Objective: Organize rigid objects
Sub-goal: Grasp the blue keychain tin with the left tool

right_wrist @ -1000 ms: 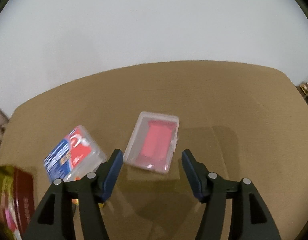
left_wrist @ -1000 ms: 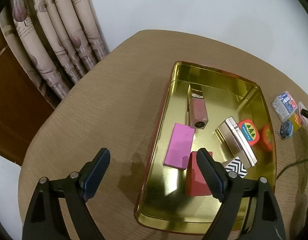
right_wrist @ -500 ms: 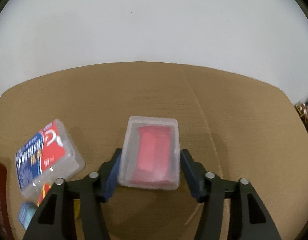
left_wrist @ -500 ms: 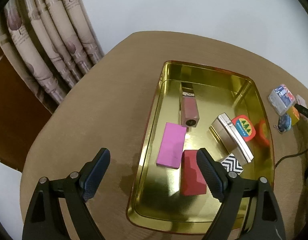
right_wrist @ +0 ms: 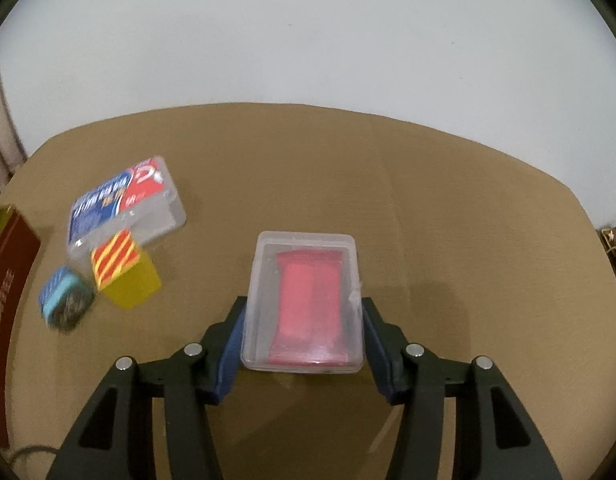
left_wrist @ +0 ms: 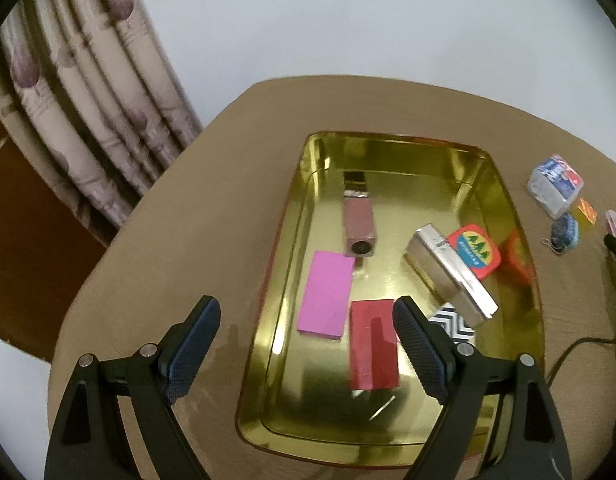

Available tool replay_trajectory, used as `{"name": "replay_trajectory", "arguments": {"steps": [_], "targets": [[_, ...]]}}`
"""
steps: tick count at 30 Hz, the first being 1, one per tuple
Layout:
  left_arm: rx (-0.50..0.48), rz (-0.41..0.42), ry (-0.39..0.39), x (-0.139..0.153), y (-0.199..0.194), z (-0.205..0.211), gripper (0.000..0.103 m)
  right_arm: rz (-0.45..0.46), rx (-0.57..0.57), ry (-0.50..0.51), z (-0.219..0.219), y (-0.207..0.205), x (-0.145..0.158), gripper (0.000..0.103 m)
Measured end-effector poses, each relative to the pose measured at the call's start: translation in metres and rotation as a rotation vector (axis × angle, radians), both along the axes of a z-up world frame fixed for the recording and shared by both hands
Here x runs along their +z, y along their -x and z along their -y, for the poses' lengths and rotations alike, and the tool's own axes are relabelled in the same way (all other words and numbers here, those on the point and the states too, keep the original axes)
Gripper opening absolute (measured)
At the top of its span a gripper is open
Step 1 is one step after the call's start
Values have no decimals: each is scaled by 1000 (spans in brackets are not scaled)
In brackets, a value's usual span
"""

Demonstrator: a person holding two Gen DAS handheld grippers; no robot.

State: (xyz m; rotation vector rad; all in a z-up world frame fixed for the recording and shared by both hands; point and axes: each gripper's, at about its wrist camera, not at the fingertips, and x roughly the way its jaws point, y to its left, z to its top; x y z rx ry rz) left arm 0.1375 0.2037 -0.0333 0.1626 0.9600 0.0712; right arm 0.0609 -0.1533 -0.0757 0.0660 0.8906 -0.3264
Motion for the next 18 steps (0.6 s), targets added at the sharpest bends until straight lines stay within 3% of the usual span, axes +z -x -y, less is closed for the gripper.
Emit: {"name": "replay_trajectory", "arguments": {"steps": [7,18], "targets": [[-71,6,10,5,8,24,86,-2,29,-6,-1,-7,1,54],[-237,-3,32,16,21,108,86,5,83,-12,-8,15,-2,55]]}}
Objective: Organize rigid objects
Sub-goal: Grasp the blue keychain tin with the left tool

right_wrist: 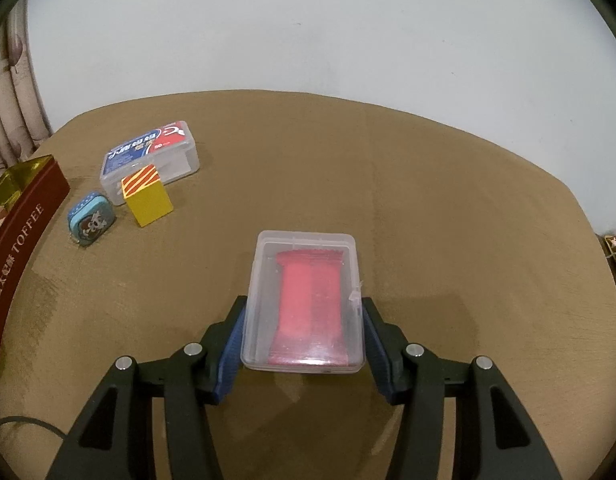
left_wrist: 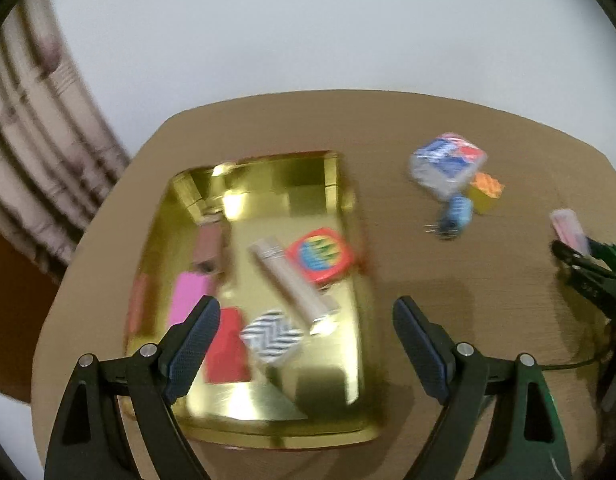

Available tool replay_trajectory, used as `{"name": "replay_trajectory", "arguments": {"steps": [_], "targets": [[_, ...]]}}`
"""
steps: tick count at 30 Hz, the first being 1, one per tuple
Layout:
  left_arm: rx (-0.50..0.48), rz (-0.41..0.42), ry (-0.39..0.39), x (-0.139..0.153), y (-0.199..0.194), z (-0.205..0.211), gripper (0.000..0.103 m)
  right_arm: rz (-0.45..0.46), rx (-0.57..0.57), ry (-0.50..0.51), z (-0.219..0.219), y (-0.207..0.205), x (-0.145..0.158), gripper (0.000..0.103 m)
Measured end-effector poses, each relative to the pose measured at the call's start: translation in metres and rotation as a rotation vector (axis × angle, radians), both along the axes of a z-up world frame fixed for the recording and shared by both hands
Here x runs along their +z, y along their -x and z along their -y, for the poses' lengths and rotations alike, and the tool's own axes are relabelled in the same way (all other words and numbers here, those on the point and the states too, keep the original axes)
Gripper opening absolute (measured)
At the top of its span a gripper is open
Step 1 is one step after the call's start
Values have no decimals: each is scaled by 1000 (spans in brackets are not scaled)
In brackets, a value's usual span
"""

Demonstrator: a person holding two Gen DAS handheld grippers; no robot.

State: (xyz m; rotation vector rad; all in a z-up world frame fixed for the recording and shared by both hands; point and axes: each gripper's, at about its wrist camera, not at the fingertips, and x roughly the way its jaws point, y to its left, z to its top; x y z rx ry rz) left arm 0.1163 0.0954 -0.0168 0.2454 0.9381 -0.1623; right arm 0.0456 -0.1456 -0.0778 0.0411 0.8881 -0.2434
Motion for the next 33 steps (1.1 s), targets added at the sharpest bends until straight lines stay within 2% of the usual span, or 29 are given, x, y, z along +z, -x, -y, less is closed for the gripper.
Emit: {"name": "replay_trajectory", "arguments": {"steps": [4,7,13,19,21,22,25,28,30,31,33], "targets": [[-86,11,-21,2,1,37,86,0,2,5,11,-5,-6,55],[-126,-1,-15,1,-4,58,86,2,2,-3,-5,-2,-5,55],[-155,-50,5,-11,-23,90,86,3,2,-5,4,-6,-9,55],[-146,-93,3,-27,-43,100,84,4,2,-6,5,-8,-10,55],[-149,-106,6,-30,-49,102,79,5,3,-11,43,-7,-13,55],[-155,-111,10,-32,-52,103,75,5,3,-12,48,-7,-14,55],[-162,-139,24,-38,-60,106,65,7,3,-13,50,-7,-8,55],[-163,-145,24,-44,-67,110,64,7,3,-13,50,-7,-8,55],[-163,-158,25,-48,-71,111,59,7,3,-16,52,-6,-7,55],[-163,-170,35,-50,-72,112,53,7,3,-16,52,-6,-7,55],[-161,-191,45,-53,-76,114,51,8,3,-17,52,-5,-7,55]]}}
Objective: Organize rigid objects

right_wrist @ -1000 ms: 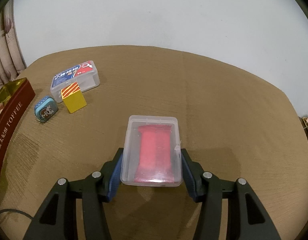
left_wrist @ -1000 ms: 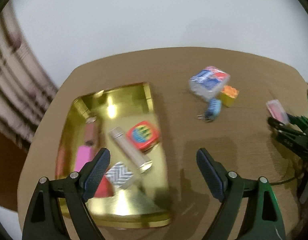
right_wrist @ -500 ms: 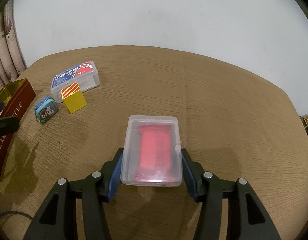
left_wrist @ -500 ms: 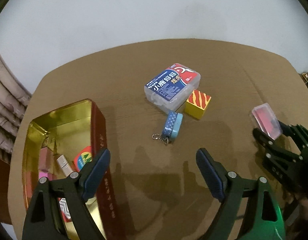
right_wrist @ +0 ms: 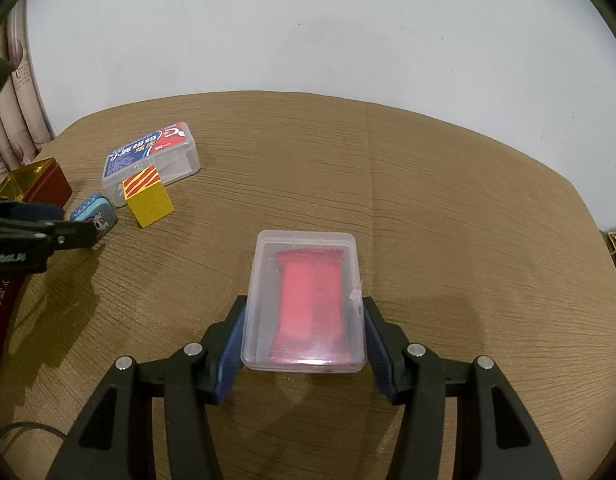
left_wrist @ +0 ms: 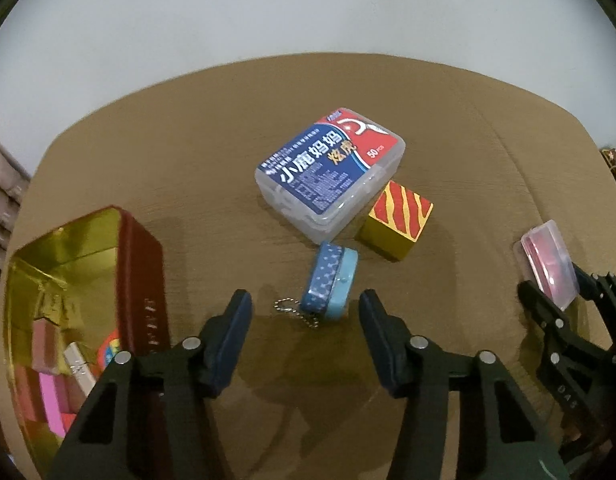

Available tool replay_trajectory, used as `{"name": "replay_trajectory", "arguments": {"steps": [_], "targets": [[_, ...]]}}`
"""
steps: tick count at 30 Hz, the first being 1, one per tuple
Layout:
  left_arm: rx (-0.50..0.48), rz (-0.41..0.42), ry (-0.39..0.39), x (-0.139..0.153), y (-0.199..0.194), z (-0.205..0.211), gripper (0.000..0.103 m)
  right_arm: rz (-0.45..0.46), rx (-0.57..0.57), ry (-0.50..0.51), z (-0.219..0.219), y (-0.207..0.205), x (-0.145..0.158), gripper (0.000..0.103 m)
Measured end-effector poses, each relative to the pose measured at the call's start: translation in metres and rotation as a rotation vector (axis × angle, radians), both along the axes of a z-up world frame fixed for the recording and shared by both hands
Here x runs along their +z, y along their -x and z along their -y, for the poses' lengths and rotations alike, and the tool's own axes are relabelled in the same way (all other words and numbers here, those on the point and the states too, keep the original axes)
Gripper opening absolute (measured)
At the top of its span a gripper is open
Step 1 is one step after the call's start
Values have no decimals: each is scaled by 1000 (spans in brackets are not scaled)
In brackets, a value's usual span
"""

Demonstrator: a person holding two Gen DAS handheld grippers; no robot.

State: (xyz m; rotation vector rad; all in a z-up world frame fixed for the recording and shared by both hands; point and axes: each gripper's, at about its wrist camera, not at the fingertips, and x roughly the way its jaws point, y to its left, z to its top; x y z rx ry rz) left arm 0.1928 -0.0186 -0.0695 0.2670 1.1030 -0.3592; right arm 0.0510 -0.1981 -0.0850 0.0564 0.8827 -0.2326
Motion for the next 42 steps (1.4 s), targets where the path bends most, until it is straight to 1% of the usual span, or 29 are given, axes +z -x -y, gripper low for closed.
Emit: {"name": "replay_trajectory", "arguments": {"steps": [3,6,7,10,12,13,14,15,21,26,29,31,37,42], "targets": [[7,-2,0,-2,-3,2,51,0,-1,0,2,0,1,55],[10,-14,21,-1,-8,3,51,0,-1,0,2,1,1,55],[13,-19,27,-2,-9,4,50,0,-1,0,2,1,2,55],[17,-24,34,-3,-17,6,34,0,-1,0,2,1,1,55],[16,-33,41,-4,-19,6,29,0,-1,1,2,1,1,55],[14,-34,44,-9,-25,10,23,0,-1,0,2,1,1,55],[16,-31,47,-12,-26,11,20,0,-1,1,2,1,1,55],[17,-31,46,-13,-26,11,19,0,-1,1,2,1,1,55],[28,-18,59,-14,-21,6,18,0,-2,2,3,1,2,55],[14,7,46,-5,-6,7,18,0,-2,2,2,2,3,55],[12,8,38,0,1,8,19,0,-2,2,2,2,2,55],[6,12,49,4,5,8,19,0,-2,2,2,2,2,55],[-2,24,45,11,15,10,19,0,-2,3,2,2,3,55],[-2,28,46,20,25,2,19,0,-3,2,2,3,2,55]]}}
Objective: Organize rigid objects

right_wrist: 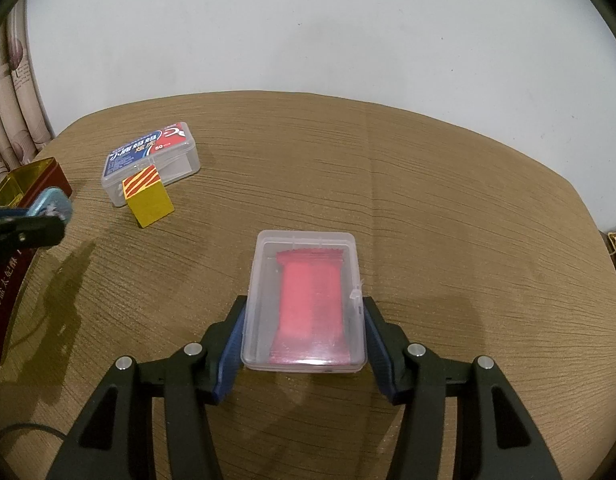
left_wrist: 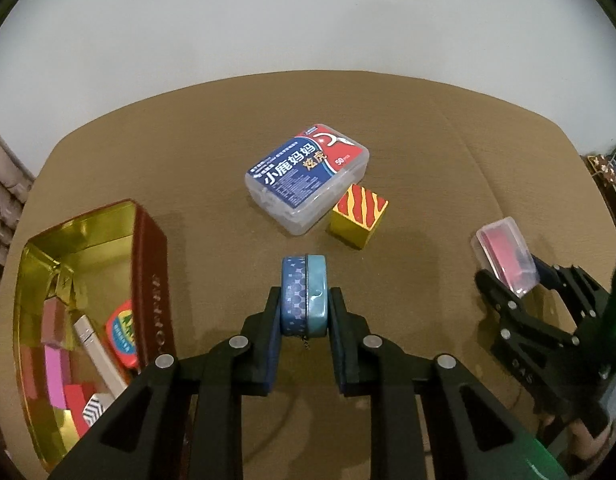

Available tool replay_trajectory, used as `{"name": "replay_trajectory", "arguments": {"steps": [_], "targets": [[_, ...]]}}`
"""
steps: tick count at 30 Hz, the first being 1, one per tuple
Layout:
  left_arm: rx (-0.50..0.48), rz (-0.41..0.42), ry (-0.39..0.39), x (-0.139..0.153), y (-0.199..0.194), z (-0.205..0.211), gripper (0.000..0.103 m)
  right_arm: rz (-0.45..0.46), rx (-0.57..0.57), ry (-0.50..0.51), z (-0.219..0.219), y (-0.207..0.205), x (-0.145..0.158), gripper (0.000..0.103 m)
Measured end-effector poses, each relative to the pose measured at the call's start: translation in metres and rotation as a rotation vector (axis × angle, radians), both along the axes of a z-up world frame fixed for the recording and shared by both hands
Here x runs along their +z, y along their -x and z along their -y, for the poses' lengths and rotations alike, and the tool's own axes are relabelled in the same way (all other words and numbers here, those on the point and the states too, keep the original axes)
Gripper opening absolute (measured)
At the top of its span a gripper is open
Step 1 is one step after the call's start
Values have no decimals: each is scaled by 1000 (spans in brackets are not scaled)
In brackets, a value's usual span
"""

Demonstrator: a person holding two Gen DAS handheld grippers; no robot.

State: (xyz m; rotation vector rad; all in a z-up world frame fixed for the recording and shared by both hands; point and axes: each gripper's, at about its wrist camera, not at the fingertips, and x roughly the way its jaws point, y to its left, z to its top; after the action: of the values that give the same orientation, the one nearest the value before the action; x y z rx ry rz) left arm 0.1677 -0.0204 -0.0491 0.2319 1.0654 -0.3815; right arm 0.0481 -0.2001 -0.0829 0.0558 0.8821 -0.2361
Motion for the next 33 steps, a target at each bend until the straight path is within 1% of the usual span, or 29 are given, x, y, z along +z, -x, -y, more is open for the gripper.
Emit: {"name": "replay_trajectory", "arguments": {"steps": [6,7,12,15,18,22,26,33], "targets": [[18,16,2,18,10,-16,19,0,0,1,0,0,0,55],[21,17,2,17,12,-16,19,0,0,1,0,0,0,55],[49,19,17,34,18,-37,19,0,0,-1,1,1,1,55],[59,23,8,42,20,-50,19,0,-1,0,1,1,1,55],[77,50,-16,50,22,-61,19,0,-1,0,2,1,1,55],[112,56,-22,57,22,-83,19,0,-1,0,2,2,1,55],[141,68,-35,61,22,-100,19,0,-1,-1,3,2,1,55],[183,72,-62,54,19,-123,19,0,-1,0,3,3,1,55]]}}
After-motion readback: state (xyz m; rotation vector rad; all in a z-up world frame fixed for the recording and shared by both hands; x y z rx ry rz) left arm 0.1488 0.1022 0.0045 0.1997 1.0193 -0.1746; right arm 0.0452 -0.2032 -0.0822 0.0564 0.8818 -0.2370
